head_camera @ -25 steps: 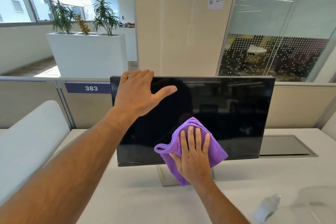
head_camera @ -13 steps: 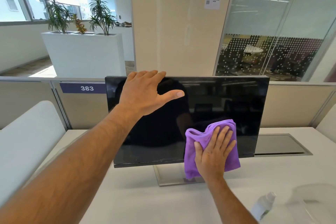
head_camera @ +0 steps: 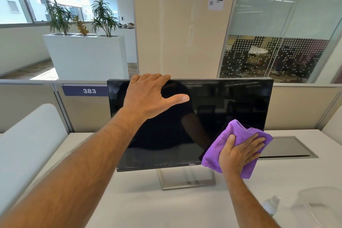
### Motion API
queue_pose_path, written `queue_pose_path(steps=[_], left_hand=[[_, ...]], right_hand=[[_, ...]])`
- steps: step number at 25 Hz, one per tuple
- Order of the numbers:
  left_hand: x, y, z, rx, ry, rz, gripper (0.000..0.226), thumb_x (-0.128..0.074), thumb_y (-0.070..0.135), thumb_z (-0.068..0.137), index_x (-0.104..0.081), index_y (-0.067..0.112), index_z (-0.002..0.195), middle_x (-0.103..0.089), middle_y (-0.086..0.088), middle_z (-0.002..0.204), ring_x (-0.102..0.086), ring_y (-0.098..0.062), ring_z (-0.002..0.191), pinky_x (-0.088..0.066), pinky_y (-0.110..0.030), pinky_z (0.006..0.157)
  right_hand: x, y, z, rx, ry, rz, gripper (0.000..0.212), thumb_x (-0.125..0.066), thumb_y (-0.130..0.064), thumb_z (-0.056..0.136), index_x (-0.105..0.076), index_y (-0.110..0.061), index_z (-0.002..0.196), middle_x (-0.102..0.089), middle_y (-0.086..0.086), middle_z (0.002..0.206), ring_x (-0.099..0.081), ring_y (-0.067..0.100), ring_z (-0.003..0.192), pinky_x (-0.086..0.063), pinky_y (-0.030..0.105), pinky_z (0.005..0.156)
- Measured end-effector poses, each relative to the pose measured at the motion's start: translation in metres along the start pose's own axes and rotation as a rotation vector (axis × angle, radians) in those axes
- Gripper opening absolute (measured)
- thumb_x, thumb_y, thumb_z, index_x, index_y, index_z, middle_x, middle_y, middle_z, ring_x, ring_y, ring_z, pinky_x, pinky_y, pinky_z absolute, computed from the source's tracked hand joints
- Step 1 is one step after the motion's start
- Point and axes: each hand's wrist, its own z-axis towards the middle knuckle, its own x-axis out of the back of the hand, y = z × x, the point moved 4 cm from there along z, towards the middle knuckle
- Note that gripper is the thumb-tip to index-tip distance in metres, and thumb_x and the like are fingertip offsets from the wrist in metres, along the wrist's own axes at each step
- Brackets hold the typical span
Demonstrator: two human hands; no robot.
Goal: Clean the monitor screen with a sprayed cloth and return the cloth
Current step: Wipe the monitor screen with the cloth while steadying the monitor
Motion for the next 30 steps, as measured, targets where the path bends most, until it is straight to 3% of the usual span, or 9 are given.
queue_pose_path(steps=[5,8,11,15,18,23,30], left_hand=[[0.000,0.001,0.000,0.016,-0.010,-0.007,0.119,0.000,0.103,0.063,-0.050,0.029,0.142,-0.060,0.003,0.139,-0.052,-0.027,0.130,-0.031,-0.050,0.112],[0.001,0.000,-0.001,0.017,-0.022,-0.011,0.121,0.000,0.104,0.061,-0.049,0.029,0.143,-0.060,0.004,0.140,-0.052,-0.026,0.130,-0.031,-0.050,0.111],[0.003,0.001,-0.002,0.016,-0.025,-0.014,0.121,-0.001,0.104,0.061,-0.049,0.029,0.143,-0.060,0.004,0.139,-0.052,-0.025,0.130,-0.030,-0.049,0.111],[0.002,0.002,-0.002,0.019,-0.045,-0.011,0.122,-0.001,0.104,0.059,-0.046,0.030,0.145,-0.058,0.004,0.142,-0.051,-0.026,0.131,-0.029,-0.050,0.113],[0.003,0.002,-0.001,0.022,-0.052,-0.009,0.122,-0.002,0.105,0.059,-0.045,0.030,0.146,-0.058,0.004,0.141,-0.051,-0.026,0.130,-0.030,-0.051,0.113],[0.005,0.002,-0.001,0.019,-0.058,-0.018,0.123,-0.001,0.105,0.059,-0.046,0.029,0.145,-0.061,0.002,0.138,-0.054,-0.028,0.127,-0.032,-0.052,0.110],[0.007,0.003,0.000,0.012,-0.067,-0.007,0.121,-0.003,0.103,0.060,-0.047,0.029,0.144,-0.063,0.002,0.136,-0.056,-0.028,0.125,-0.035,-0.052,0.110]], right_hand=[[-0.011,-0.011,-0.034,0.175,-0.083,-0.169,0.086,-0.012,-0.064,0.100,-0.004,-0.001,0.157,-0.013,0.030,0.163,-0.013,0.049,0.151,-0.019,0.067,0.119],[-0.026,-0.019,-0.064,0.415,-0.179,-0.322,0.094,-0.017,-0.069,0.098,-0.012,0.005,0.155,-0.021,0.037,0.158,-0.019,0.056,0.146,-0.020,0.071,0.116],[-0.038,-0.025,-0.085,0.675,-0.253,-0.426,0.098,-0.021,-0.073,0.095,-0.005,0.001,0.157,-0.026,0.037,0.156,-0.021,0.057,0.145,-0.020,0.072,0.115],[-0.043,-0.040,-0.097,0.853,-0.307,-0.496,0.095,-0.022,-0.075,0.095,-0.007,-0.006,0.159,-0.026,0.030,0.159,-0.021,0.054,0.145,-0.024,0.073,0.113],[-0.050,-0.058,-0.108,0.964,-0.339,-0.518,0.094,-0.023,-0.075,0.094,-0.010,-0.008,0.159,-0.021,0.026,0.162,-0.021,0.051,0.145,-0.018,0.073,0.112],[-0.070,-0.099,-0.139,1.113,-0.413,-0.510,0.087,-0.026,-0.075,0.094,-0.029,-0.013,0.154,-0.033,0.021,0.158,-0.025,0.045,0.144,-0.009,0.071,0.114],[-0.089,-0.130,-0.173,1.233,-0.391,-0.455,0.098,-0.030,-0.077,0.090,-0.005,-0.013,0.159,-0.005,0.018,0.165,-0.004,0.043,0.150,0.010,0.066,0.119]])
